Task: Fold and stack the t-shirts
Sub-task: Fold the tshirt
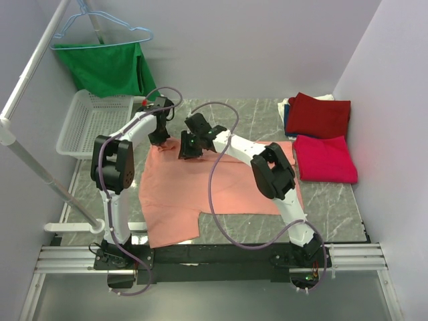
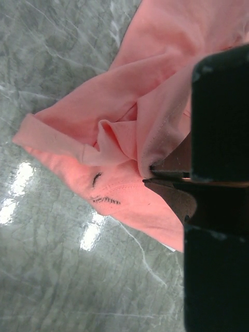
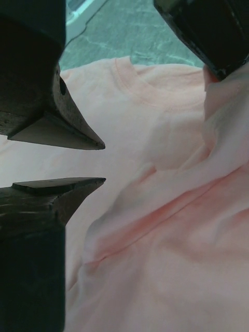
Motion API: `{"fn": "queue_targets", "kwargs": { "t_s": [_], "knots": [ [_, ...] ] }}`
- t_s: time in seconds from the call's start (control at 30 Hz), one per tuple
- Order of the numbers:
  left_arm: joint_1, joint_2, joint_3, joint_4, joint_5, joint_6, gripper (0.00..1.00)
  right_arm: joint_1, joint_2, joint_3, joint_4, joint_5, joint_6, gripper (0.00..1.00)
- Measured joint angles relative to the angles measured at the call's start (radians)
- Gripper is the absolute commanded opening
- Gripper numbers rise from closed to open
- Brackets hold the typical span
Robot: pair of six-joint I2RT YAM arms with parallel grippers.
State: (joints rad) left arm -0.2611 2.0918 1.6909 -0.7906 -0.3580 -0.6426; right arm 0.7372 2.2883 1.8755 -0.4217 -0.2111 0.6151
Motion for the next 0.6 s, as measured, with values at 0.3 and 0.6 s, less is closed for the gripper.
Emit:
{"fn": "queue_targets", "kwargs": {
  "t_s": [0.3, 0.6],
  "knots": [
    [0.042, 0.038, 0.011, 0.0, 0.081, 0.016, 0.01, 0.0, 0.084, 0.04, 0.056, -0.045, 0.081, 0.37],
    [0.068, 0.047, 0.011, 0.0, 0.129, 0.022, 0.01, -0.001, 0.124, 0.15, 0.068, -0.016, 0.109, 0.38]
  ]
}}
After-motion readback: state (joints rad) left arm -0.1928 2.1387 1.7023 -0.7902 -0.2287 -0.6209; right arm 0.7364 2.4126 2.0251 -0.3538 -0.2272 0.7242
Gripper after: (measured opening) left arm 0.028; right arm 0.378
